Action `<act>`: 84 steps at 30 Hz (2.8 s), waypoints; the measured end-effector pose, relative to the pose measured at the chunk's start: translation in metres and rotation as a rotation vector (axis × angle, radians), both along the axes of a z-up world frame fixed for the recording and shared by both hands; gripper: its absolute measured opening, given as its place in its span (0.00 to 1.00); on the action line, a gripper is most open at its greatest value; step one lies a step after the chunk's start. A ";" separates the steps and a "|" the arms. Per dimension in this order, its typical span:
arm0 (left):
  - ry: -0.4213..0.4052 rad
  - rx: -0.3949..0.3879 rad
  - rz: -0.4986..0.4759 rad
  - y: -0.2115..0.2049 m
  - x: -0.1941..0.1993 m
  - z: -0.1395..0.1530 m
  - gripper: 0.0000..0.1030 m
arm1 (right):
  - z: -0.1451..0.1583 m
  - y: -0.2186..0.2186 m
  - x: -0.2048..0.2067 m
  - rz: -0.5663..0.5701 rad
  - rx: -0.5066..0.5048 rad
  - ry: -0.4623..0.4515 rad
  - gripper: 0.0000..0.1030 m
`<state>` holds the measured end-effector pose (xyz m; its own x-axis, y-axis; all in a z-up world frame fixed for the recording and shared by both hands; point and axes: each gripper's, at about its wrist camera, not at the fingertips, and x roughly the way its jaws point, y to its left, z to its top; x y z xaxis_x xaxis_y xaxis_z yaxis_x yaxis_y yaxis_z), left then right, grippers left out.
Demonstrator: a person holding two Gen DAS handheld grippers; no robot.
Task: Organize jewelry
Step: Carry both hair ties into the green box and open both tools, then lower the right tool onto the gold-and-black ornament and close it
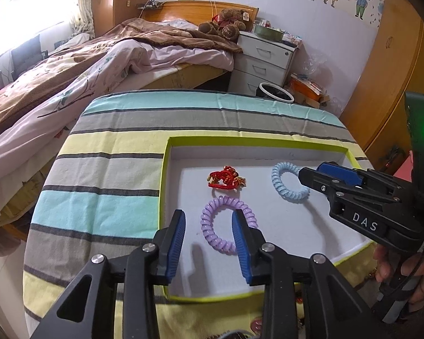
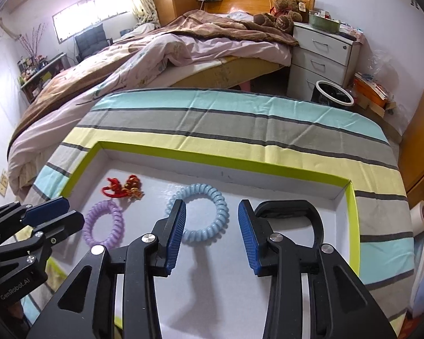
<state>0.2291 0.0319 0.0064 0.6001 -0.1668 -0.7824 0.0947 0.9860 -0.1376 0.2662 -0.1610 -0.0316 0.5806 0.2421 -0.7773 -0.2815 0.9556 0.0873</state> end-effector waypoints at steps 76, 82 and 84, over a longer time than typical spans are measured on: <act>0.030 -0.106 0.004 0.025 -0.144 -0.017 0.56 | -0.026 -0.081 -0.152 -0.016 -0.075 -0.014 0.20; 0.017 -0.090 -0.021 0.017 -0.144 -0.016 0.55 | -0.020 -0.085 -0.159 -0.054 -0.034 -0.031 0.15; 0.003 -0.060 -0.040 0.010 -0.144 -0.014 0.54 | -0.019 -0.086 -0.160 -0.062 -0.020 -0.032 0.15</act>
<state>0.0847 0.0417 -0.0079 0.5901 -0.2370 -0.7718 0.1331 0.9714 -0.1966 0.1057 -0.2474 -0.0510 0.6190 0.1897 -0.7621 -0.2240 0.9727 0.0603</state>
